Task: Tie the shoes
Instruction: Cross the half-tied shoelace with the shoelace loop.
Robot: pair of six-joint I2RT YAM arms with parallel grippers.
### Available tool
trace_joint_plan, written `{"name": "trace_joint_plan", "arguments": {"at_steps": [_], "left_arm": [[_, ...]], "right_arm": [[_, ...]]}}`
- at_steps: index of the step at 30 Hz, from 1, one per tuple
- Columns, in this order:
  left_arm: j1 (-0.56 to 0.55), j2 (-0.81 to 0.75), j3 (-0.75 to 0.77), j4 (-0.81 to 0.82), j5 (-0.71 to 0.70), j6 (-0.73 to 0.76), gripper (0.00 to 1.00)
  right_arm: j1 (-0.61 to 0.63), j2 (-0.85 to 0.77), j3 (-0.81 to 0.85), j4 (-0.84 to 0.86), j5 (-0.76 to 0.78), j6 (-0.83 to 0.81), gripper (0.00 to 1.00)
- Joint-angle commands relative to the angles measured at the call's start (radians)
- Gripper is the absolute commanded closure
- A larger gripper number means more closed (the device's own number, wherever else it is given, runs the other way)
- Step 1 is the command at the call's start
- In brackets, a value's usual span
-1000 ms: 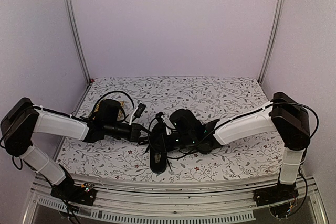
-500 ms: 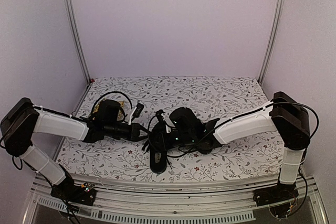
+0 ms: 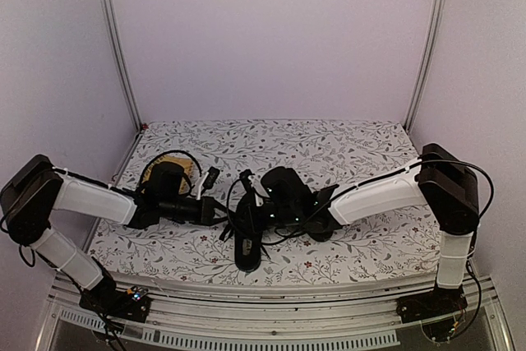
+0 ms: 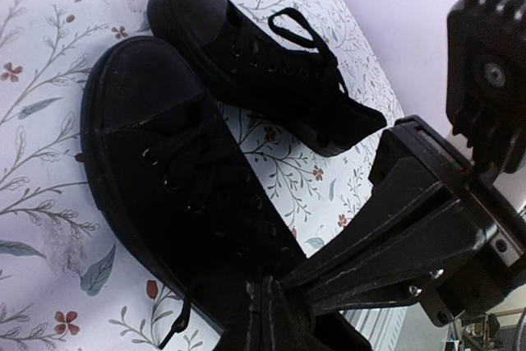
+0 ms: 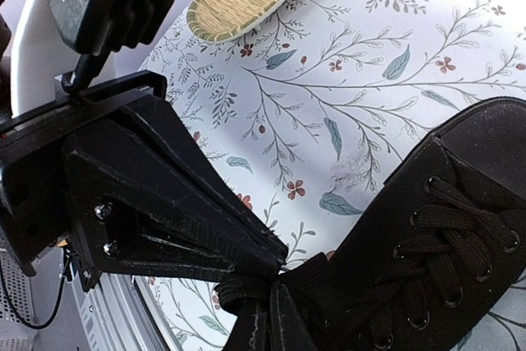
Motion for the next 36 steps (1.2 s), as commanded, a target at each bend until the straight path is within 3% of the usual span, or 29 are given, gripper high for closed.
{"name": "trace_joint_plan", "arguments": {"at_steps": [1,36], "left_arm": [[0.007,-0.026,-0.024,0.066,0.027,-0.037,1.0],[0.016,0.039,-0.071,0.197,-0.026,-0.173,1.0]], "right_arm": [[-0.005,0.054,0.053,0.014,0.019,-0.02,0.98],[0.025,0.079,0.01,0.033,0.01,-0.048,0.98]]}}
